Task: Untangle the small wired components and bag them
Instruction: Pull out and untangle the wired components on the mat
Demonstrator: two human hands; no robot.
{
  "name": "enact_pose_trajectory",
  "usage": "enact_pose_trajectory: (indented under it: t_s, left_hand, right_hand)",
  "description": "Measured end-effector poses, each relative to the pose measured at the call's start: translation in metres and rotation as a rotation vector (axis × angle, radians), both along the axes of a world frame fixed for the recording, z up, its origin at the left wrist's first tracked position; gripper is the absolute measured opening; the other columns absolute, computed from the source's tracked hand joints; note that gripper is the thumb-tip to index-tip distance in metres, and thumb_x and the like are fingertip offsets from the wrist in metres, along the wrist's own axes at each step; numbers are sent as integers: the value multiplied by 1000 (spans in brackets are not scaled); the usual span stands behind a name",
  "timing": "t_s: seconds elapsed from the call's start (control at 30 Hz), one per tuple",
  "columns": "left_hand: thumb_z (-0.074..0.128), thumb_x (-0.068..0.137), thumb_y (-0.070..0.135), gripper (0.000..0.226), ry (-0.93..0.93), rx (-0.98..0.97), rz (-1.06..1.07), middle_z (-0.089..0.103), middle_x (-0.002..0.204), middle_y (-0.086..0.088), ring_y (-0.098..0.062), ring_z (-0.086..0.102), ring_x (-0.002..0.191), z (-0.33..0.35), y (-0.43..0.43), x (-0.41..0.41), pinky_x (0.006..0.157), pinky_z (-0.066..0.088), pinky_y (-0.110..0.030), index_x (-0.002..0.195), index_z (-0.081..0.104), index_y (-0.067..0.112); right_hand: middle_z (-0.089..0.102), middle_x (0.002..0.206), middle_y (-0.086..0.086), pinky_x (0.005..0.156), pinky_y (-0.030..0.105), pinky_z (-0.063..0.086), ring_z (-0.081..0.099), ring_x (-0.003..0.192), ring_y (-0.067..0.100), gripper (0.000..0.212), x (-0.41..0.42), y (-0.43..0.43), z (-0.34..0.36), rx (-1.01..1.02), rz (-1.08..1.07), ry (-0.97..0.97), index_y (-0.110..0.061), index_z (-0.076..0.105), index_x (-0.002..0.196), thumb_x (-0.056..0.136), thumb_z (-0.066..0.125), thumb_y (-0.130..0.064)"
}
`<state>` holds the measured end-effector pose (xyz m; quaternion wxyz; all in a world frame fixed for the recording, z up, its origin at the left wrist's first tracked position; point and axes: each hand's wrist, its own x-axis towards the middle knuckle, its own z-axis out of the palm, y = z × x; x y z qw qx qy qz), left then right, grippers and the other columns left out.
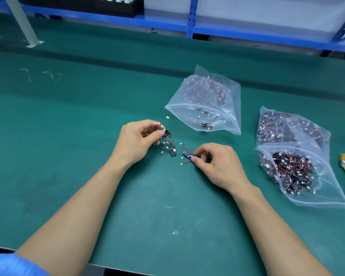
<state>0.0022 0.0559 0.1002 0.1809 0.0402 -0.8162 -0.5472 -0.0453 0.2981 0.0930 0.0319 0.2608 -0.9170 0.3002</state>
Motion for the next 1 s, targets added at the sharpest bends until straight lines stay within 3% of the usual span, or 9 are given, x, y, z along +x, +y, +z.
enact_pose_trajectory:
  t_s: [0.17,0.4,0.53,0.6,0.7,0.83,1.0]
  left_hand:
    - [72,91,17,11,-20,-34,61,74,75,3,-11,65,62,3,-6,2,73,52,-22,86,73,26]
    - [67,93,24,8,-141,-402,99,70,85,16,-8,62,82,4,-11,5,75,47,-29,91,67,33]
    - [70,84,16,26,-181,-507,-9,59,133,13,-16,51,120,2,-9,4,99,37,-29,103,69,34]
    - [66,77,22,37,-198,-485,-54,49,142,15,-13,42,129,2,-7,5,103,33,-29,110,65,38]
    - [59,72,36,50,-173,-450,-95,43,144,20,-7,38,131,1,-2,6,103,32,-27,122,58,41]
    - [71,82,55,60,-161,-558,-156,43,145,16,-11,38,133,-4,11,2,111,32,-33,137,52,40]
    - [73,88,38,16,-112,-648,-134,57,114,14,-11,44,110,-7,13,-2,101,39,-37,103,72,34]
  right_hand:
    - [61,65,-21,61,28,46,56,64,6,14,-7,19,-1,-5,-89,-46,-30,65,72,80,76,-34]
    - [60,58,-17,59,26,41,52,57,5,9,-7,22,-1,-84,-44,-110,-30,71,75,81,78,-33]
    - [61,58,-15,61,28,44,52,56,6,8,-8,22,-1,-109,-34,-136,-30,72,77,83,77,-33]
    - [61,57,-14,60,28,44,52,55,7,9,-8,23,-1,-115,-34,-136,-29,72,77,83,78,-32]
    - [63,58,-13,62,31,49,54,55,7,8,-8,22,-1,-115,-26,-137,-29,72,77,84,77,-31]
    - [64,60,-15,60,29,44,52,56,5,7,-10,22,-2,-107,-25,-114,-29,74,78,84,77,-32]
    - [62,60,-18,58,28,40,52,57,4,8,-11,23,-4,-117,-16,-102,-30,74,77,84,77,-31]
